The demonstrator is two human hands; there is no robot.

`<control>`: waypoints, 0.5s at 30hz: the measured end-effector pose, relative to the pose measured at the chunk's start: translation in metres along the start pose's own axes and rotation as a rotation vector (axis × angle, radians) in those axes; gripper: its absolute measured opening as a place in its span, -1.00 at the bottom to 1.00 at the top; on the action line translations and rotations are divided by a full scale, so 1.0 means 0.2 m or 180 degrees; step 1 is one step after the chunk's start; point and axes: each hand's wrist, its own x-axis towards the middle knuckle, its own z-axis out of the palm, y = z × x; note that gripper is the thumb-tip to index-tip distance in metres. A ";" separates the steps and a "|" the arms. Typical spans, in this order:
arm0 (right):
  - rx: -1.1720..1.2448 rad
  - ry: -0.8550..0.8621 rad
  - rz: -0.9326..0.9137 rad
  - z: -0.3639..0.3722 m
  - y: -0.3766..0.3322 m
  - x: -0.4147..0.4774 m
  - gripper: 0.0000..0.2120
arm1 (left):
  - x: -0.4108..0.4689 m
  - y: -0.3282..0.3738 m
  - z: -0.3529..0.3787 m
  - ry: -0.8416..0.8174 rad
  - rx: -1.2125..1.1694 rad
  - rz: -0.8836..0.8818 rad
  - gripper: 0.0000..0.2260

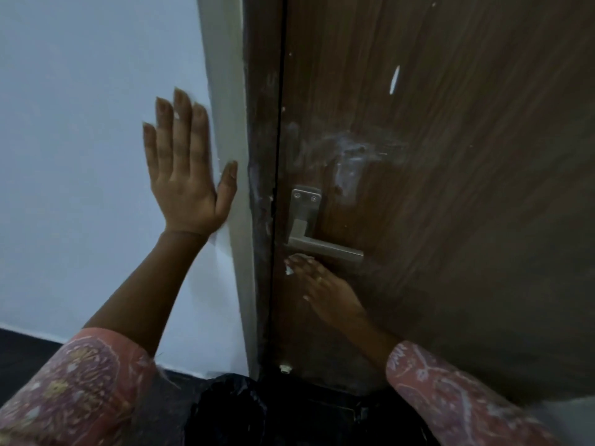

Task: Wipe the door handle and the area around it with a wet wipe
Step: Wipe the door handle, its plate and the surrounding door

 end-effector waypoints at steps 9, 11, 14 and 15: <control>0.0235 0.0561 0.0940 0.05 0.30 -0.34 -0.46 | 0.01 0.01 0.00 0.0032 -0.0002 -0.0030 -0.41; 0.0563 0.0566 0.0922 0.07 0.25 -0.31 -0.45 | 0.01 0.01 -0.01 0.0064 -0.0008 -0.0078 -0.46; 0.0913 0.0224 0.0311 0.16 0.23 -0.38 -0.23 | 0.01 0.02 -0.02 0.0061 -0.0032 -0.0071 -0.47; 0.0810 0.0064 0.0181 0.17 0.25 -0.43 -0.19 | 0.01 0.02 -0.02 0.0058 -0.0040 -0.0066 -0.47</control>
